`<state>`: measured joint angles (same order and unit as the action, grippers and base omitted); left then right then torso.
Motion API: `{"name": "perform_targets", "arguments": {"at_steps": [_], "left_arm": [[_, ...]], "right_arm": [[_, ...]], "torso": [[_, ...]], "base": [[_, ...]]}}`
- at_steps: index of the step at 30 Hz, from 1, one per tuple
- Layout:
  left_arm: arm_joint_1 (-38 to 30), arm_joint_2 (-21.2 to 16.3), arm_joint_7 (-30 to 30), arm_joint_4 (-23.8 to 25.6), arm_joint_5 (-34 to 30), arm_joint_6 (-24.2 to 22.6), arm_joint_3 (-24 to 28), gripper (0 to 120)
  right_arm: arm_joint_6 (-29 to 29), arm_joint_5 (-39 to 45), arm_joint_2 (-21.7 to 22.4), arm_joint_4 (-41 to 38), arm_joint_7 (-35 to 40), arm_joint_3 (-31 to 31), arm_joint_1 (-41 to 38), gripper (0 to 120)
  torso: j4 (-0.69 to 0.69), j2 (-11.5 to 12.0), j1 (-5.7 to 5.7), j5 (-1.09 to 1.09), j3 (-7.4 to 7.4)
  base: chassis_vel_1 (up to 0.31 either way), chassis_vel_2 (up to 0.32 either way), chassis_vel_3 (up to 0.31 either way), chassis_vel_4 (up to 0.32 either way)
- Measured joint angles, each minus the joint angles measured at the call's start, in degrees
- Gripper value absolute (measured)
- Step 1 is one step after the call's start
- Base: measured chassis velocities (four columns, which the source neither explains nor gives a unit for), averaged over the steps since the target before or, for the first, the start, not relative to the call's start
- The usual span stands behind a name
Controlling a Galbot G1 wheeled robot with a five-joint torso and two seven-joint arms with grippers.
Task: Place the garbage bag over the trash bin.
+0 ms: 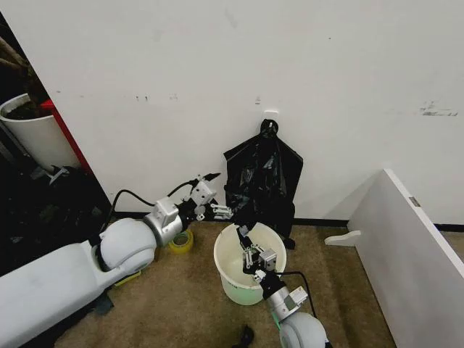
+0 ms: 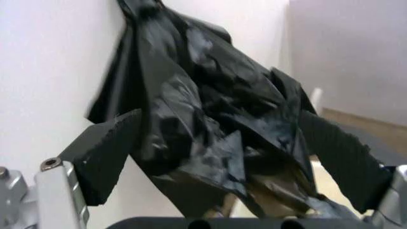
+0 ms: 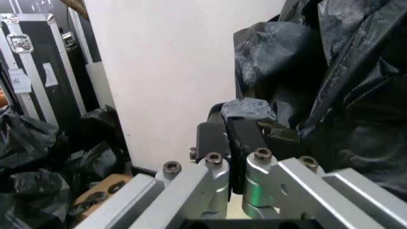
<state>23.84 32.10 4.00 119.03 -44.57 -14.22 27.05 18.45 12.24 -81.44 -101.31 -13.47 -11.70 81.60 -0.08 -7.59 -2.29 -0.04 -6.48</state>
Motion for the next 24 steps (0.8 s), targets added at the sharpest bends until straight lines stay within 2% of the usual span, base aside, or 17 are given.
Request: {"name": "perform_targets", "arguments": {"at_steps": [7, 12, 15, 22, 24], "left_arm": [[-7.98, 3.52, 0.17, -2.92, -4.26, -5.75, 4.63, 97], [-11.57, 5.28, -0.69, -4.62, -3.29, -7.69, 7.52, 97], [-14.88, 6.64, -1.89, -6.44, -2.74, -9.49, 11.76, 97], [-15.67, 7.62, -2.73, -9.03, -2.00, -10.63, 14.02, 96], [-15.55, 8.16, -2.81, -10.05, -1.46, -10.51, 14.02, 90]], "right_arm": [[0.16, -0.01, 0.09, -0.52, 0.00, -0.54, 0.51, 0], [0.27, 0.05, 0.11, -0.77, -0.01, -0.79, 0.71, 0], [0.33, 0.09, 0.14, -1.02, -0.03, -0.95, 0.82, 0], [0.39, 0.31, 0.30, -1.29, -0.06, -1.18, 0.92, 0], [0.40, 0.40, 0.47, -1.33, -0.07, -1.20, 0.98, 0]], "torso": [[-0.02, 0.00, 0.01, 0.01, 0.00], [-0.01, 0.00, 0.01, 0.02, 0.00], [-0.02, 0.00, 0.01, 0.02, 0.00], [0.00, 0.00, 0.01, 0.02, 0.00], [-0.01, 0.00, 0.01, 0.02, 0.00]], "base": [[0.000, 0.000, 0.000, 0.000], [0.000, 0.000, 0.000, 0.000], [0.000, 0.000, 0.000, 0.000], [0.000, 0.000, 0.000, 0.000], [0.000, 0.000, 0.000, 0.000]]}}
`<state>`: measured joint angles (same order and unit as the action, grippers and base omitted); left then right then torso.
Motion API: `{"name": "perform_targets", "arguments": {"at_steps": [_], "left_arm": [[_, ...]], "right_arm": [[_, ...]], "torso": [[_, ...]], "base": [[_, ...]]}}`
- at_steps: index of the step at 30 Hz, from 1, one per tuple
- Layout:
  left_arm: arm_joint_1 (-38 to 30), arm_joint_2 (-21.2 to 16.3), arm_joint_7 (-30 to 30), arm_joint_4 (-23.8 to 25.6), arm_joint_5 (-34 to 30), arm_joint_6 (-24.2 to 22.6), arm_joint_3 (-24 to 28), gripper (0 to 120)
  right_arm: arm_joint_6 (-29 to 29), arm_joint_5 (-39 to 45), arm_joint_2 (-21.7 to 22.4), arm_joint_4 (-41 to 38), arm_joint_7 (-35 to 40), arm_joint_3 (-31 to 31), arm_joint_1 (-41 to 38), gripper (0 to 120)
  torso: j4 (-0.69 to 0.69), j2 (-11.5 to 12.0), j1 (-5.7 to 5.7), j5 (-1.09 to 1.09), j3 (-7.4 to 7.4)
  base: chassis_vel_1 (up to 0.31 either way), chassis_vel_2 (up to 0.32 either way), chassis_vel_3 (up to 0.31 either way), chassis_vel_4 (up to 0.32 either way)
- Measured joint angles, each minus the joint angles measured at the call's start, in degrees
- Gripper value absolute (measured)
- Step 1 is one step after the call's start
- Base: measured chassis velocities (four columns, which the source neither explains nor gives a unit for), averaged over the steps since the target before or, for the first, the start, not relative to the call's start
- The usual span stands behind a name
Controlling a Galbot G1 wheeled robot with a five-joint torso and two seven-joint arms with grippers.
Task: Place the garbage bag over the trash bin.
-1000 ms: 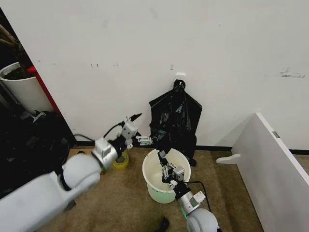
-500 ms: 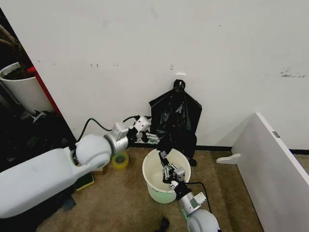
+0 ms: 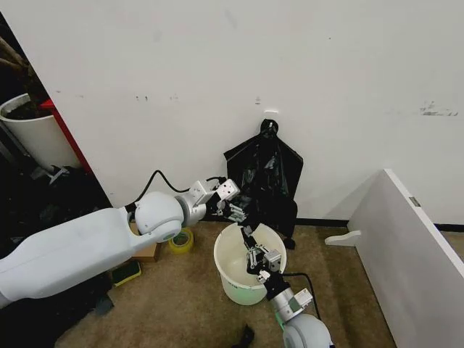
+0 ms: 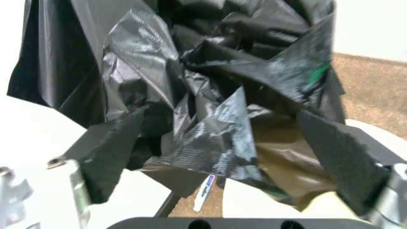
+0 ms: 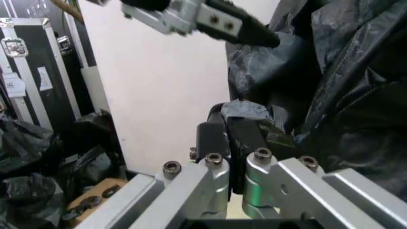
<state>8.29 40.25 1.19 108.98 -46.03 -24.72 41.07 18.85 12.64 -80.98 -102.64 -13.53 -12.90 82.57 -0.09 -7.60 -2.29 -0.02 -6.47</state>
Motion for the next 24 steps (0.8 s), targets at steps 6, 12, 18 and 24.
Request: {"name": "perform_targets", "arguments": {"at_steps": [6, 12, 18, 24], "left_arm": [[0.42, 1.01, -0.63, -1.70, 0.52, 0.53, -0.29, 70], [0.51, 1.87, -2.22, -3.71, 2.43, 0.88, -0.27, 49], [0.95, 2.99, -1.86, -5.35, 2.51, 0.95, -0.43, 27], [2.44, 3.15, -0.88, -5.82, 2.44, 1.92, -2.11, 5]], "right_arm": [[0.00, 0.07, 0.12, -0.16, -0.01, -0.05, 0.01, 0], [-0.03, 0.18, 0.08, -0.33, 0.00, -0.24, -0.05, 0], [-0.06, 0.31, 0.11, -0.48, 0.01, -0.42, 0.05, 0], [-0.10, 0.34, 0.07, -0.70, 0.06, -0.51, 0.08, 0]], "torso": [[0.00, 0.00, 0.00, 0.00, 0.00], [0.00, 0.00, 0.00, 0.00, 0.00], [-0.01, 0.00, 0.00, 0.00, 0.00], [-0.01, 0.00, 0.00, 0.00, 0.00]], "base": [[0.000, 0.000, 0.000, 0.000], [0.000, 0.000, 0.000, 0.000], [0.000, 0.000, 0.000, 0.000], [0.000, 0.000, 0.000, 0.000]]}}
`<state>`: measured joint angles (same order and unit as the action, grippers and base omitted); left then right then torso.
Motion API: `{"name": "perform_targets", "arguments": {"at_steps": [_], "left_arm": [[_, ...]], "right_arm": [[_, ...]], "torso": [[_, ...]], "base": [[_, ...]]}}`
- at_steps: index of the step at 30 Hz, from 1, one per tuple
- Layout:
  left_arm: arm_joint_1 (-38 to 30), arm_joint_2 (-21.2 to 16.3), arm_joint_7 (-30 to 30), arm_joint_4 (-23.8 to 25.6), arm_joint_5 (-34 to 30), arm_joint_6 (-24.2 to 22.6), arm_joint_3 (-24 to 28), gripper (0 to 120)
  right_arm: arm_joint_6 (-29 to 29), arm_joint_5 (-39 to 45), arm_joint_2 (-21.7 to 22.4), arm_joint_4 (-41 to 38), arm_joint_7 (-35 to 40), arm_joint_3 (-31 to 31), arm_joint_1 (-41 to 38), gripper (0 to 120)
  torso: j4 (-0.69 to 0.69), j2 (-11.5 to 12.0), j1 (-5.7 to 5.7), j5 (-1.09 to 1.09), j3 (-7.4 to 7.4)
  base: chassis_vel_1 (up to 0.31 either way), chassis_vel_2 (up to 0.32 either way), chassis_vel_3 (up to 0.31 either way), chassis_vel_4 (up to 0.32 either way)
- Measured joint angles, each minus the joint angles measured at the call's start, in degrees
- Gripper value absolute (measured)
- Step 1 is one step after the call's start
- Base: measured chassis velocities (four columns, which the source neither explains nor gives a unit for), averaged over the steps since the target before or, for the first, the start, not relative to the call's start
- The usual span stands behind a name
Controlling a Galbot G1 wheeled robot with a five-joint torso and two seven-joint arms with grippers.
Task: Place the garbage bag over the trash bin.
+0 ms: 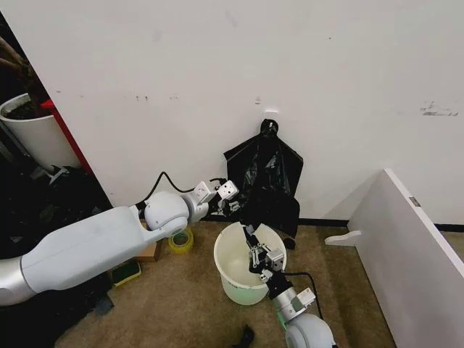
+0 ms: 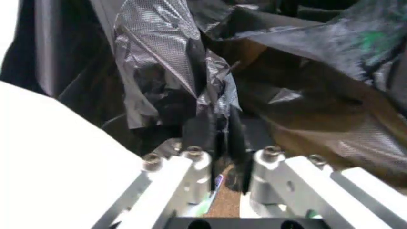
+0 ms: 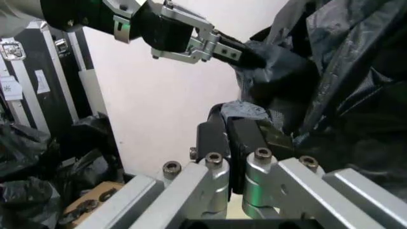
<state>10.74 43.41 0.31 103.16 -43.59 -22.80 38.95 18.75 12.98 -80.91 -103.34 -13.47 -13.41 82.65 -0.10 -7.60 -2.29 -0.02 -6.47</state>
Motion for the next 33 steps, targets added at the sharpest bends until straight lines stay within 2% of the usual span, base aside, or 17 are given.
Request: {"name": "perform_targets", "arguments": {"at_steps": [1, 5, 10, 13, 18, 21, 23, 27, 28, 30, 33], "left_arm": [[1.04, -0.03, 0.39, 0.00, -0.08, 0.64, -1.22, 1], [4.64, -0.22, 1.72, 0.23, -0.82, 2.71, -5.09, 0], [13.90, -0.93, 3.76, 2.09, -2.80, 9.97, -12.20, 0], [16.56, -0.93, 4.15, 2.63, -2.78, 12.72, -14.17, 0], [23.98, 0.21, 5.02, 2.93, -0.13, 20.54, -19.86, 0], [26.21, 0.92, 5.15, 2.11, 2.36, 22.80, -21.71, 0], [26.49, 1.01, 5.17, 2.00, 2.72, 23.04, -21.92, 0], [28.47, 1.64, 5.23, 1.63, 4.68, 24.02, -23.03, 0], [28.47, 1.64, 5.23, 1.63, 4.68, 24.02, -23.03, 0], [28.90, 1.79, 5.23, 1.43, 5.30, 24.28, -23.23, 0], [29.28, 1.96, 5.32, 1.10, 5.59, 24.65, -23.34, 0]], "right_arm": [[-0.01, 0.00, -0.01, -0.10, 0.02, 0.00, 0.04, 0], [-0.06, 0.02, -0.01, -0.40, 0.13, 0.00, 0.07, 0], [-0.29, 0.01, -0.01, -1.17, 0.65, 0.16, 0.25, 0], [-0.47, -0.23, 0.01, -1.95, 0.94, 0.23, 0.63, 0], [-2.20, -3.71, 1.16, -6.18, 3.36, 0.19, 2.91, 20], [-4.03, -6.65, 2.59, -9.00, 6.60, -0.22, 4.77, 33], [-4.39, -6.76, 2.76, -9.42, 7.08, -0.26, 5.03, 34], [-7.60, -5.57, 4.72, -14.15, 11.19, -1.64, 7.30, 53], [-7.60, -5.57, 4.72, -14.15, 11.19, -1.64, 7.30, 53], [-8.65, -5.28, 5.77, -15.48, 12.47, -2.04, 7.45, 61], [-13.79, -2.81, 9.20, -18.26, 15.15, -1.55, 5.52, 77]], "torso": [[0.00, 0.00, 0.00, 0.00, 0.00], [0.00, 0.00, 0.00, 0.00, 0.00], [0.02, 0.00, 0.00, -0.01, 0.00], [0.01, 0.00, 0.00, -0.01, 0.00], [0.01, 0.00, 0.00, 0.00, 0.01], [0.00, 0.00, 0.00, 0.00, 0.01], [0.00, 0.00, 0.00, 0.00, 0.01], [0.00, 0.00, 0.00, 0.00, 0.01], [0.00, 0.00, 0.00, 0.00, 0.01], [0.00, 0.00, 0.00, 0.00, 0.01], [-0.01, 0.00, 0.00, 0.00, 0.01]], "base": [[0.000, 0.000, 0.000, 0.000], [0.000, 0.000, 0.000, 0.000], [0.000, 0.000, 0.000, 0.000], [0.000, 0.000, 0.000, 0.000], [0.000, 0.000, 0.000, 0.000], [0.000, 0.000, 0.000, 0.000], [0.000, 0.000, 0.000, 0.000], [0.000, 0.000, 0.000, 0.000], [0.000, 0.000, 0.000, 0.000], [0.000, 0.000, 0.000, 0.000], [0.000, 0.000, 0.000, 0.000]]}}
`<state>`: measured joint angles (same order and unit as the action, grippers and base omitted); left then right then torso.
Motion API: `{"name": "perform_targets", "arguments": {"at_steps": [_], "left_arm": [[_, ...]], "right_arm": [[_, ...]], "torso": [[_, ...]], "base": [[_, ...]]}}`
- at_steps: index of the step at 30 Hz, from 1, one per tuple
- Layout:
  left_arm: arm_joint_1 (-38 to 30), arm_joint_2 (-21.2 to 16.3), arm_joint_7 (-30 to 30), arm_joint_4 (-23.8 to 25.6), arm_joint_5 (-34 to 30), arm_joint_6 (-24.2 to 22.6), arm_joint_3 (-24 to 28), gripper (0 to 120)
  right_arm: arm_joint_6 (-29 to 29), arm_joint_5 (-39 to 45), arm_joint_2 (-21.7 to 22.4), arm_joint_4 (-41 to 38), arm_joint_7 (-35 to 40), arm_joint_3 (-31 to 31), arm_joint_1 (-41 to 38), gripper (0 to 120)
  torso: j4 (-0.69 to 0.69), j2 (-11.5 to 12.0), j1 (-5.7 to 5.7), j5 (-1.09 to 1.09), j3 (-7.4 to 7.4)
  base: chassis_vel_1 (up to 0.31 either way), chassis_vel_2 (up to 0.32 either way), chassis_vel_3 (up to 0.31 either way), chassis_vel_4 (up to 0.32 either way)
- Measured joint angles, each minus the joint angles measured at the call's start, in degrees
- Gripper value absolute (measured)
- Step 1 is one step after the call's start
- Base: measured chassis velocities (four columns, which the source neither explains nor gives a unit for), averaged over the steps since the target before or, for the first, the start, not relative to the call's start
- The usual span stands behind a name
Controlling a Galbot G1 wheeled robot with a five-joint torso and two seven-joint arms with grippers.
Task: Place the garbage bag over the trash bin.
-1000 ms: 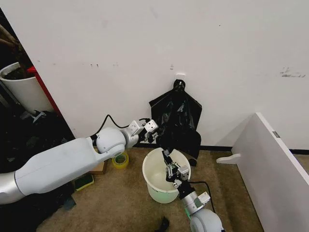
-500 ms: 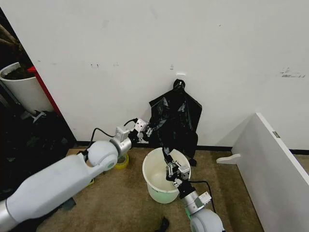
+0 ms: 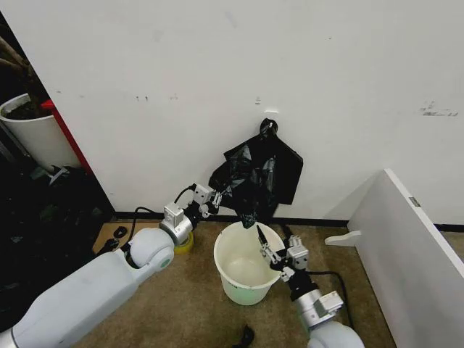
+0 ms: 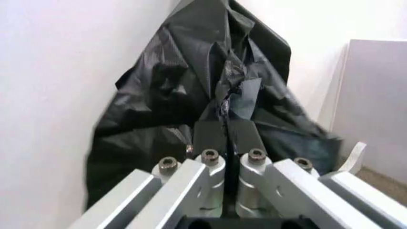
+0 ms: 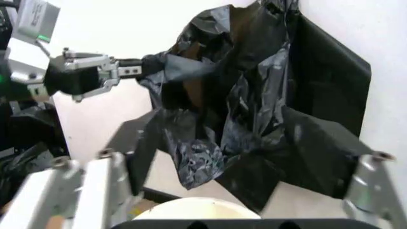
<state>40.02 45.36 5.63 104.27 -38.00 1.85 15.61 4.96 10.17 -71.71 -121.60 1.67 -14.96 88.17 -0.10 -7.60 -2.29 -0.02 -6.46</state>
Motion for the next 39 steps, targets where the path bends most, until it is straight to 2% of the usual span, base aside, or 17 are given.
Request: {"name": "perform_targets", "arguments": {"at_steps": [1, 5, 8, 13, 19, 20, 22, 23, 26, 37, 39], "left_arm": [[0.00, 0.00, 0.00, 0.00, 0.00, 0.00, 0.00, 0], [0.17, 0.08, 0.23, -0.01, 0.14, 0.12, 0.00, 0], [0.34, 0.12, 0.44, -0.01, 0.17, 0.13, 0.03, 0], [0.58, 0.01, 0.62, 0.08, 0.18, 0.14, -0.13, 0], [0.75, -0.08, 0.70, 0.09, 0.20, 0.17, -0.42, 0], [0.81, -0.08, 0.71, 0.09, 0.19, 0.17, -0.50, 0], [1.21, -0.07, 0.73, 0.29, 0.20, 0.17, -0.93, 0], [1.21, -0.07, 0.73, 0.29, 0.20, 0.17, -0.93, 0], [2.69, 0.00, 0.72, 0.91, 0.20, 0.12, -2.14, 0], [3.67, -0.06, 0.23, 1.84, 0.38, -0.04, -3.00, 0], [3.81, 0.04, 0.18, 1.89, 0.48, -0.05, -3.16, 0]], "right_arm": [[0.00, 0.00, 0.00, 0.00, 0.00, 0.00, 0.00, 77], [-6.26, 2.38, 3.83, 0.95, 2.13, 1.15, -6.46, 93], [-10.26, 3.12, 6.34, 3.52, 2.92, 2.86, -11.70, 99], [-14.03, 3.53, 8.52, 6.62, 4.36, 7.21, -18.59, 100], [-16.06, 2.84, 8.64, 9.10, 5.90, 10.70, -24.28, 100], [-16.22, 2.53, 8.54, 9.62, 6.14, 11.14, -25.11, 100], [-16.69, 2.11, 8.29, 10.99, 6.76, 12.38, -27.15, 87], [-16.69, 2.11, 8.29, 10.99, 6.76, 12.38, -27.15, 87], [-17.80, 2.48, 7.32, 13.59, 7.71, 14.79, -29.64, 77], [-18.96, 2.95, 6.75, 16.88, 8.23, 17.51, -32.88, 74], [-19.28, 4.77, 6.63, 17.29, 9.05, 17.95, -33.63, 70]], "torso": [[0.00, 0.00, 0.00, 0.00, 0.00], [0.03, 0.00, 0.00, 0.00, 0.00], [0.01, 0.00, 0.00, 0.01, -0.01], [0.02, 0.00, 0.00, 0.01, -0.01], [0.02, 0.00, -0.01, 0.01, -0.01], [0.02, 0.00, -0.01, 0.00, -0.01], [0.02, 0.00, -0.01, 0.01, -0.01], [0.02, 0.00, -0.01, 0.01, -0.01], [0.02, 0.00, -0.01, -0.01, -0.01], [0.01, 0.00, -0.01, -0.01, -0.01], [0.01, 0.00, -0.01, -0.01, -0.01]], "base": [[0.000, 0.000, 0.000, 0.000], [0.000, 0.000, 0.000, 0.000], [0.000, 0.000, 0.000, 0.000], [0.000, 0.000, 0.000, 0.000], [0.000, 0.000, 0.000, 0.000], [0.000, 0.000, 0.000, 0.000], [0.000, 0.000, 0.000, 0.000], [0.000, 0.000, 0.000, 0.000], [0.000, 0.000, 0.000, 0.000], [0.000, 0.000, 0.000, 0.000], [0.000, 0.000, 0.000, 0.000]]}}
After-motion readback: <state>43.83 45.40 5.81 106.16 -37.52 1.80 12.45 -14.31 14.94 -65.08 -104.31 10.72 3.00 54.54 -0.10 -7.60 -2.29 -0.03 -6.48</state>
